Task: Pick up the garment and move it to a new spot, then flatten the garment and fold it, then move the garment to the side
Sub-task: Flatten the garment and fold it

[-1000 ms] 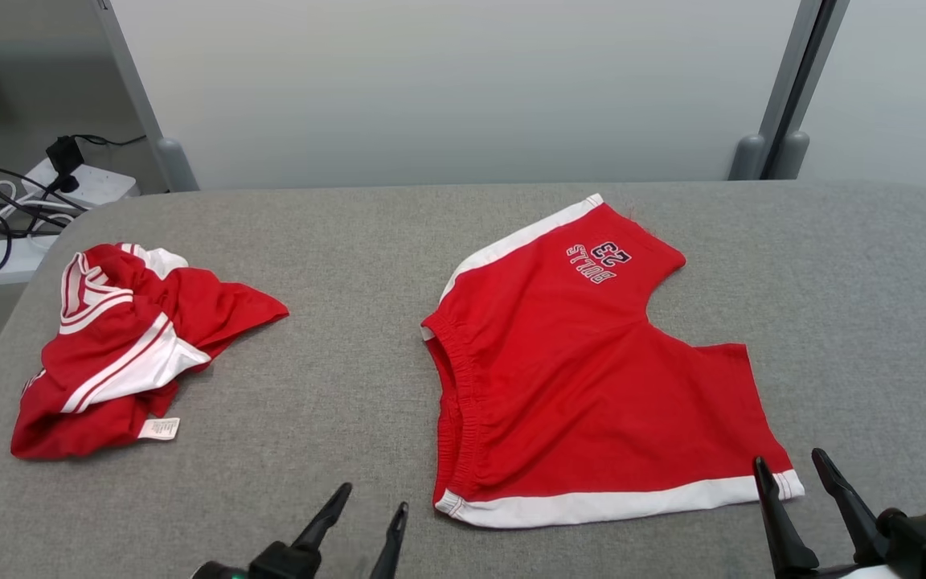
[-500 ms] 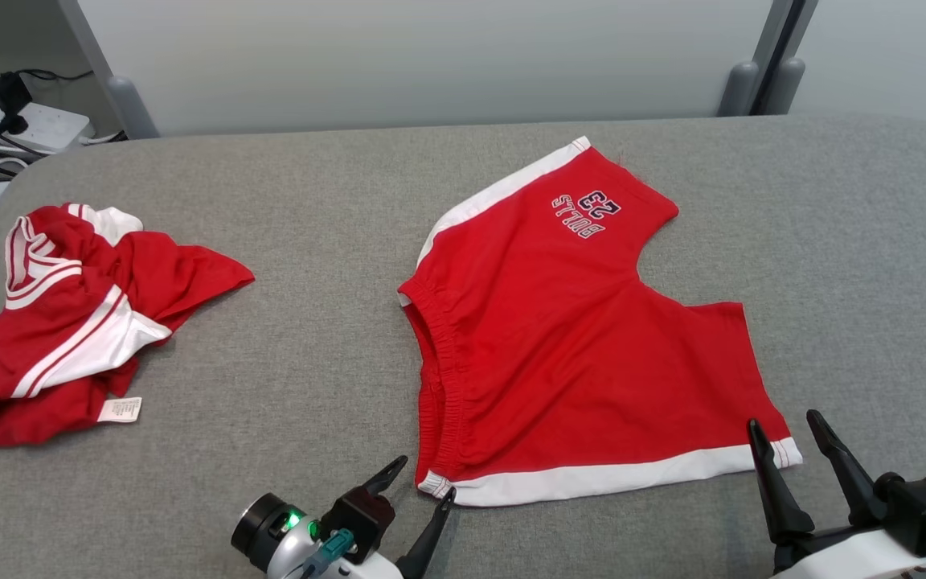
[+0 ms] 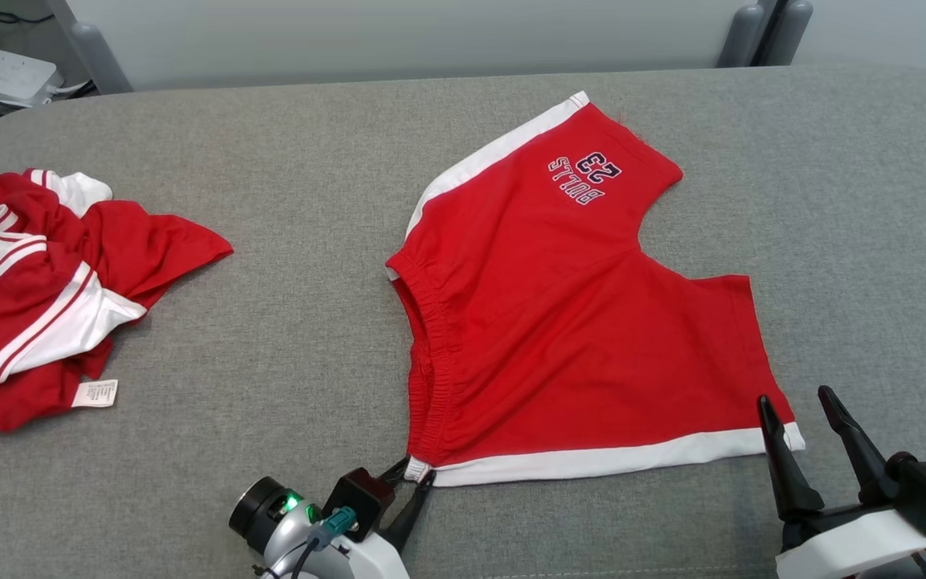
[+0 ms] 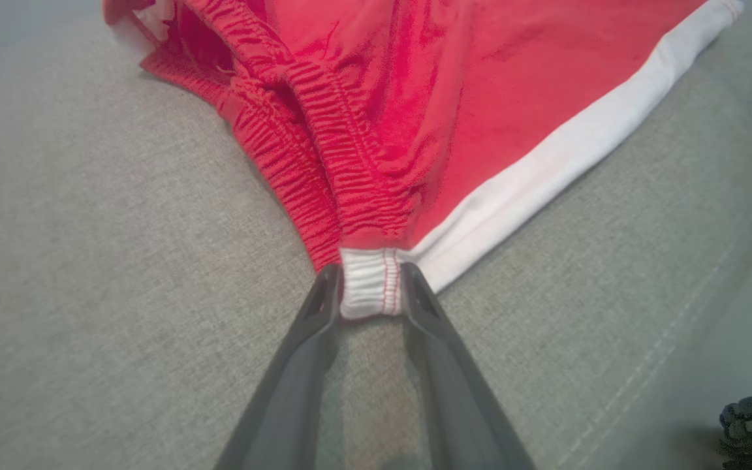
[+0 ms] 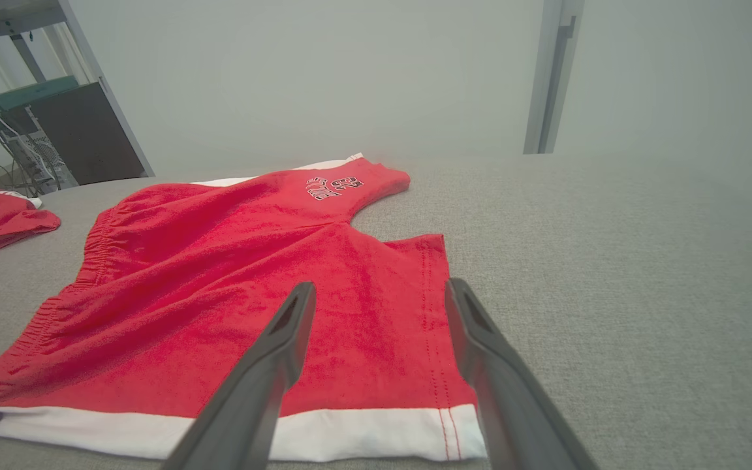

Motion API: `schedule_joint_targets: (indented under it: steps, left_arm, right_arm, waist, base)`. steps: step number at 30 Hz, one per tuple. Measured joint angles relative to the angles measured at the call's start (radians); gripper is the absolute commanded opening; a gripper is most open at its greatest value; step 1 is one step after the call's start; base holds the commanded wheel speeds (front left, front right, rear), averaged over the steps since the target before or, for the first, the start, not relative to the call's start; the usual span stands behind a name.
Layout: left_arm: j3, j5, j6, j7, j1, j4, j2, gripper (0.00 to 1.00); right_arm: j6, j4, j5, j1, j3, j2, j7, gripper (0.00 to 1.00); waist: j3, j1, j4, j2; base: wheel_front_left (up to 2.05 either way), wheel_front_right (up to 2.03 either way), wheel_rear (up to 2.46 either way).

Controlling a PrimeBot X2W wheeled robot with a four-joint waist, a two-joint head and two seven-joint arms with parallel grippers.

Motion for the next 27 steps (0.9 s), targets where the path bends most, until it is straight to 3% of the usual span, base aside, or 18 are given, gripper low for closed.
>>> schedule_joint_targets:
  steps: [1, 2, 3, 7, 16, 21, 22, 23, 24, 25, 27]
  left_arm:
    - [-0.001, -0.002, 0.000, 0.000, -0.003, 0.003, 0.000, 0.31]
    - [-0.006, -0.006, 0.000, 0.000, -0.010, 0.006, 0.000, 0.11]
    - [-0.010, -0.008, 0.000, 0.000, -0.018, 0.007, 0.000, 0.00]
    - [-0.028, -0.025, -0.007, 0.000, -0.034, 0.005, 0.001, 0.00]
    - [-0.047, -0.046, -0.007, 0.000, -0.032, -0.050, 0.028, 0.00]
    - [-0.060, -0.061, -0.007, 0.000, -0.031, -0.067, 0.030, 0.00]
    - [-0.061, -0.061, -0.007, 0.000, -0.031, -0.068, 0.032, 0.00]
    - [-0.061, -0.061, -0.007, 0.000, -0.031, -0.069, 0.034, 0.00]
    - [-0.062, -0.061, -0.007, 0.000, -0.031, -0.071, 0.034, 0.00]
    - [-0.063, -0.061, -0.007, 0.000, -0.031, -0.072, 0.035, 0.00]
    - [-0.065, -0.065, -0.007, 0.000, -0.031, -0.075, 0.037, 0.00]
  right_arm:
    - [0.000, -0.002, 0.000, 0.000, -0.001, 0.000, 0.000, 1.00]
    - [0.000, -0.002, 0.000, 0.000, -0.001, -0.001, 0.000, 1.00]
    - [0.000, -0.002, 0.000, -0.001, -0.001, -0.001, 0.000, 1.00]
    - [0.000, 0.018, -0.001, -0.012, -0.002, -0.002, 0.000, 1.00]
    - [0.000, 0.246, 0.124, -0.040, 0.053, -0.039, 0.000, 1.00]
    - [0.000, 0.303, 0.136, -0.086, 0.058, -0.046, 0.000, 1.00]
    - [0.000, 0.308, 0.143, -0.087, 0.063, -0.046, 0.000, 0.90]
    - [0.000, 0.314, 0.151, -0.088, 0.071, -0.047, 0.000, 0.90]
    - [0.000, 0.328, 0.159, -0.093, 0.079, -0.046, 0.000, 0.59]
    - [0.000, 0.340, 0.163, -0.098, 0.085, -0.045, 0.000, 0.43]
    - [0.000, 0.370, 0.184, -0.107, 0.098, -0.045, 0.000, 0.25]
  waist:
    - [0.004, 0.0000, 0.001, 0.0000]
    - [0.007, 0.0001, 0.002, 0.0000]
    - [0.009, 0.0001, 0.003, 0.0000]
    - [0.016, 0.0000, 0.008, 0.0000]
    - [0.025, 0.0001, 0.027, 0.0000]
    - [0.029, 0.0000, 0.038, 0.0000]
    - [0.031, 0.0000, 0.039, 0.0000]
    - [0.031, 0.0001, 0.040, 0.0000]
    - [0.032, 0.0000, 0.041, 0.0000]
    - [0.033, 0.0000, 0.041, 0.0000]
    - [0.032, 0.0000, 0.041, 0.0000]
  base:
    - [0.00, 0.00, 0.00]
    - [0.00, 0.00, 0.00]
    - [0.00, 0.00, 0.00]
    - [0.00, 0.00, 0.00]
    - [0.00, 0.00, 0.00]
    - [0.00, 0.00, 0.00]
    - [0.00, 0.00, 0.00]
    - [0.00, 0.00, 0.00]
    - [0.00, 0.00, 0.00]
    - [0.00, 0.00, 0.00]
    - [0.00, 0.00, 0.00]
